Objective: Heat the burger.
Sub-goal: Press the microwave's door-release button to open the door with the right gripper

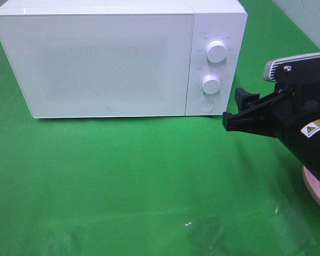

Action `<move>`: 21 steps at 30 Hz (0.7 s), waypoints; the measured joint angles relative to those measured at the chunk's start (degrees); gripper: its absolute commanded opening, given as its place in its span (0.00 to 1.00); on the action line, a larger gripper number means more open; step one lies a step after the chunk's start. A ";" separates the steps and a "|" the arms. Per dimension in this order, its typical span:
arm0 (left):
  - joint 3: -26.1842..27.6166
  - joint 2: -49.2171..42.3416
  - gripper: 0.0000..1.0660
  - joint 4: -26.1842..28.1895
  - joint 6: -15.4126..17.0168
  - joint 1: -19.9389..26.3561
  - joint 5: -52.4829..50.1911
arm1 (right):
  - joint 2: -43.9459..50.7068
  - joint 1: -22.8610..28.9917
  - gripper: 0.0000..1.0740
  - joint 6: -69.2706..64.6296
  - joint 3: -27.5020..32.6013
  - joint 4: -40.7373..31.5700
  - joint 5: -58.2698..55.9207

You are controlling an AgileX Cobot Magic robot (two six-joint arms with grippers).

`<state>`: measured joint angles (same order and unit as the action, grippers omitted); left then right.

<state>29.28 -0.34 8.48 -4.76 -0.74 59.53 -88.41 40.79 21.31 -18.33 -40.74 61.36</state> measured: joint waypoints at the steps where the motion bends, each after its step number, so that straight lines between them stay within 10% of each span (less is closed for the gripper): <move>1: 0.00 0.00 0.96 0.00 0.00 0.00 0.00 | 0.00 0.00 0.60 0.00 0.00 0.00 0.00; 21: 0.00 0.00 0.96 0.00 0.00 0.00 0.00 | -1.20 3.84 0.49 -34.89 -0.06 -2.01 0.11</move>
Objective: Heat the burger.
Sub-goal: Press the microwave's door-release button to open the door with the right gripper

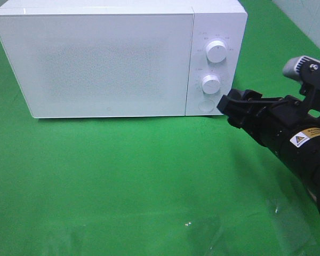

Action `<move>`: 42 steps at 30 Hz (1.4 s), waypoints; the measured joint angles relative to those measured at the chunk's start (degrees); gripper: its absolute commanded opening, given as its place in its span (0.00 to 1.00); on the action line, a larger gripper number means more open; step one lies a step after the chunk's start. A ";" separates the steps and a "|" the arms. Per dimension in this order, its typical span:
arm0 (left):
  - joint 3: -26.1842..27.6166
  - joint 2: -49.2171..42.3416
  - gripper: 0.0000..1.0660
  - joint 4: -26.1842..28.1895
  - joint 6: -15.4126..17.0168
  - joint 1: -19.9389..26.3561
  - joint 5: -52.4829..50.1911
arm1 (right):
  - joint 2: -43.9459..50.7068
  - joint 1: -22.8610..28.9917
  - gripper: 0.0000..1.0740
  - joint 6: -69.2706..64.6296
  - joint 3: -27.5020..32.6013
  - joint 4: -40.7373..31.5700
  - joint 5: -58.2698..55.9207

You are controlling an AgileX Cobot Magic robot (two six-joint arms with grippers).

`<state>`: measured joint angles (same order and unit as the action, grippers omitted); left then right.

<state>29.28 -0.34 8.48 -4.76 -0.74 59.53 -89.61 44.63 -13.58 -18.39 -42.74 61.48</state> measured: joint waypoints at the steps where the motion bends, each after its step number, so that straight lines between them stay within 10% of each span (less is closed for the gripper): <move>1: 0.00 0.00 0.96 0.00 0.00 0.00 0.00 | 0.00 0.00 0.47 -3.90 0.00 0.00 0.00; 20: 0.00 0.00 0.96 0.00 0.00 0.00 0.00 | 0.00 0.00 0.00 -50.82 0.00 0.11 -4.76; 42: 0.00 0.00 0.96 0.00 0.00 0.00 0.00 | -11.23 -0.23 0.00 -60.68 -4.24 0.46 -7.56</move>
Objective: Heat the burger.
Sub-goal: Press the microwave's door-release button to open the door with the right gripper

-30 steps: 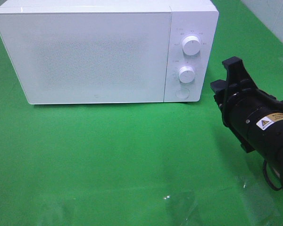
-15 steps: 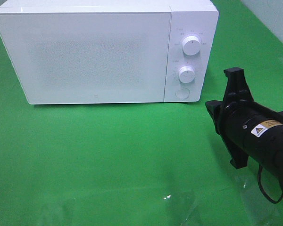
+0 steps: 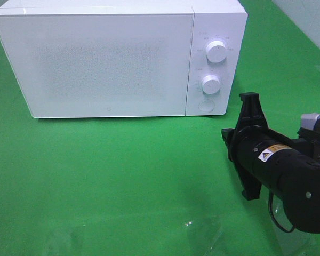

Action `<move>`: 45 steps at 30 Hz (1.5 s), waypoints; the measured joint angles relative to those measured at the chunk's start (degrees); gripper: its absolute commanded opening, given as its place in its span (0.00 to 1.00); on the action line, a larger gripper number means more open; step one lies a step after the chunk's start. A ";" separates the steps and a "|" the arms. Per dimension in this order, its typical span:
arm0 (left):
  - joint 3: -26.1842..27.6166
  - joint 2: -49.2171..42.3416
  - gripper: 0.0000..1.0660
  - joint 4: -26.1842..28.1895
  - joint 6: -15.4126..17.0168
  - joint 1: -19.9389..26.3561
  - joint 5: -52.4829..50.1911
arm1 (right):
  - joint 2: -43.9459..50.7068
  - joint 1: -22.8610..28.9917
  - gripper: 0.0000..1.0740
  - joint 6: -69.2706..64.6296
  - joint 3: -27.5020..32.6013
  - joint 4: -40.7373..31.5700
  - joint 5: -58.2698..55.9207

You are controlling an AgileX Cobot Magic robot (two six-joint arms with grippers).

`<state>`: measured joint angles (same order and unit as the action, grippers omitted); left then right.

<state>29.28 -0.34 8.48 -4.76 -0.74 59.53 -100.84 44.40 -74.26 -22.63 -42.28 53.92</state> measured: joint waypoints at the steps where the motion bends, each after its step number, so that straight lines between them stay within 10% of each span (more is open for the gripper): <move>1: 0.00 0.00 0.96 0.00 0.00 0.00 0.00 | -1.26 -0.86 0.00 -0.34 -1.20 0.80 0.00; 45: 0.00 0.00 0.96 0.00 0.00 0.00 0.00 | -21.77 -14.27 0.01 -2.58 -25.84 10.14 -6.02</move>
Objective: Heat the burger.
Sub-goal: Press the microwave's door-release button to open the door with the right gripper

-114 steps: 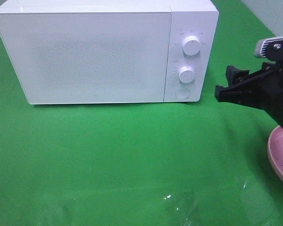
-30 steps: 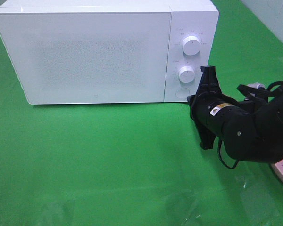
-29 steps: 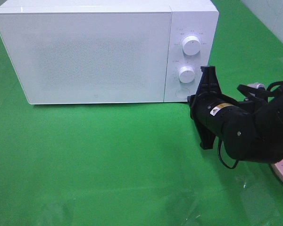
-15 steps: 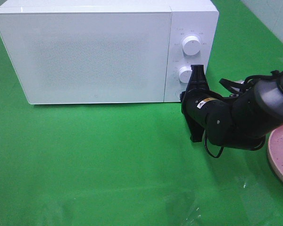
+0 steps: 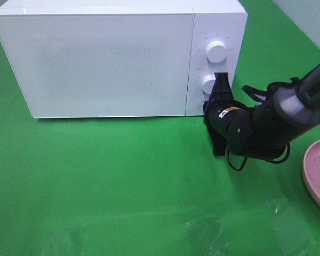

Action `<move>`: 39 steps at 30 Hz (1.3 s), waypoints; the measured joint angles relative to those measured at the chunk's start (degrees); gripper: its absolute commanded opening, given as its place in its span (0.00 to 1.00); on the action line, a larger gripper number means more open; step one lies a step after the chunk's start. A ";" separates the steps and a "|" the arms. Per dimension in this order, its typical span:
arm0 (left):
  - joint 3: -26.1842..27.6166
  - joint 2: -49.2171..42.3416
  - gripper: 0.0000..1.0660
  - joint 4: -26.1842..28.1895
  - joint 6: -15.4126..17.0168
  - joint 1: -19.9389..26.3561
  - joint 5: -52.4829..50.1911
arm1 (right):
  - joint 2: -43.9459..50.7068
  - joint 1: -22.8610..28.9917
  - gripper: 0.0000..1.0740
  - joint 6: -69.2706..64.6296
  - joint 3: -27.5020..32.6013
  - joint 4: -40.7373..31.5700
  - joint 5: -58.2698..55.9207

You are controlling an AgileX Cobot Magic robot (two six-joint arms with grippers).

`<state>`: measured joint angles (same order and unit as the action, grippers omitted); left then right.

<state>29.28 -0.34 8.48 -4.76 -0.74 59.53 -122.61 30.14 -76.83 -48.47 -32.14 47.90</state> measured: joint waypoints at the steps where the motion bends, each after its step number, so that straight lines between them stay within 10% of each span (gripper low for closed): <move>1: 0.00 0.00 0.96 0.00 0.00 0.00 0.00 | -0.23 0.00 0.00 0.00 -0.23 0.00 0.06; 39: 0.00 0.00 0.96 0.00 0.00 0.00 0.00 | -3.21 1.43 0.00 1.49 -4.93 -7.16 4.18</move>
<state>29.28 -0.34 8.48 -4.76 -0.74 59.53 -125.82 31.57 -75.34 -53.40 -39.30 52.08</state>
